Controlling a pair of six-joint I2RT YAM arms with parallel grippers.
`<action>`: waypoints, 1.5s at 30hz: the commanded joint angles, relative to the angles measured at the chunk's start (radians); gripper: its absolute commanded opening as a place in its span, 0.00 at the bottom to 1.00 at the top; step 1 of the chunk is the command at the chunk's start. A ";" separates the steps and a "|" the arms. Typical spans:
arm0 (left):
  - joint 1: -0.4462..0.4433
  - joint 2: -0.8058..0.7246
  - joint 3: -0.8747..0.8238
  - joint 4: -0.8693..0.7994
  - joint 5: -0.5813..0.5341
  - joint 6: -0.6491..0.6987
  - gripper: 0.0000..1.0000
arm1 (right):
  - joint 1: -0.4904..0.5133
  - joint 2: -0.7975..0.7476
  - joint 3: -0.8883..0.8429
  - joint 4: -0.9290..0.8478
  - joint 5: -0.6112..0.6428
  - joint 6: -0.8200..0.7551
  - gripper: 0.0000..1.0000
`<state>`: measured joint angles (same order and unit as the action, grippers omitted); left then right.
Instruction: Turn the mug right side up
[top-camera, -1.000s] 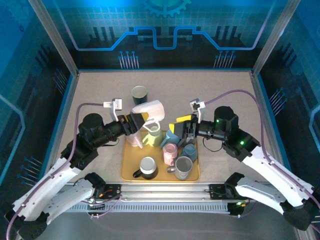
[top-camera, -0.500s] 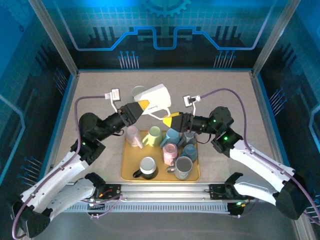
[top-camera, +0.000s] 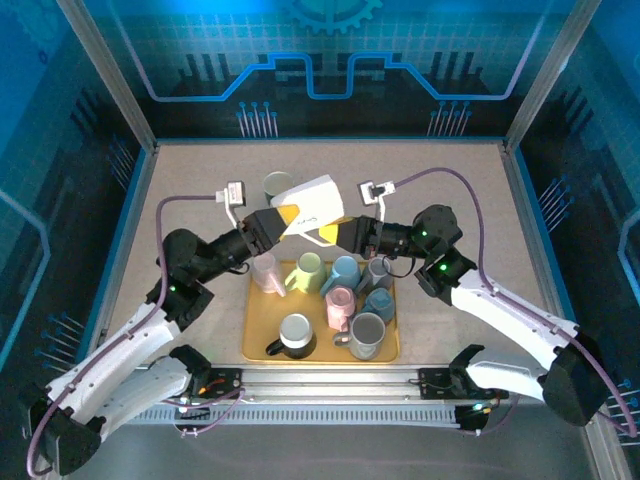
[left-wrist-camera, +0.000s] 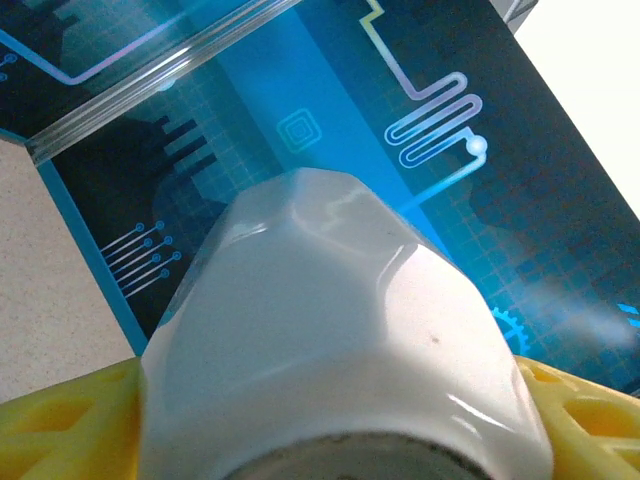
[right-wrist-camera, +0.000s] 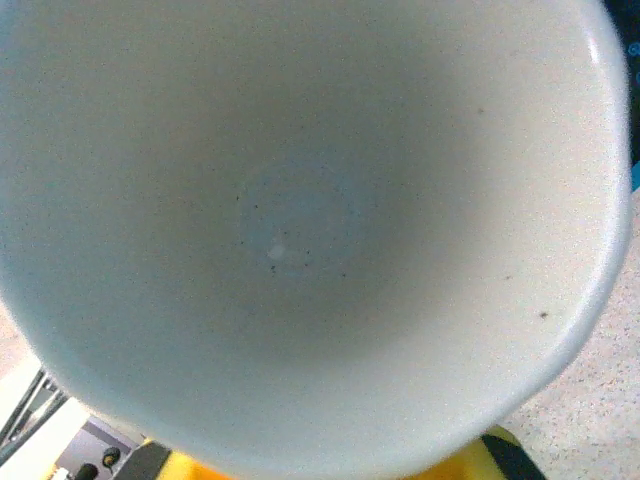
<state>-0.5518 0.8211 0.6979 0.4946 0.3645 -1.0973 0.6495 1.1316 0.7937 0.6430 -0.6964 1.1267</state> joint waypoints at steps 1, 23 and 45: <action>0.002 -0.059 -0.009 0.026 0.024 0.061 0.69 | -0.001 -0.020 0.048 -0.062 0.049 -0.041 0.00; 0.001 -0.229 0.183 -0.995 -0.249 0.550 0.99 | -0.065 -0.035 0.307 -0.869 0.316 -0.590 0.00; 0.001 -0.235 0.160 -1.085 -0.464 0.704 0.99 | -0.083 0.388 0.693 -1.226 0.820 -0.869 0.00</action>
<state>-0.5518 0.6022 0.8814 -0.6159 -0.0639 -0.4343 0.5724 1.4925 1.4086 -0.6037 0.0322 0.3077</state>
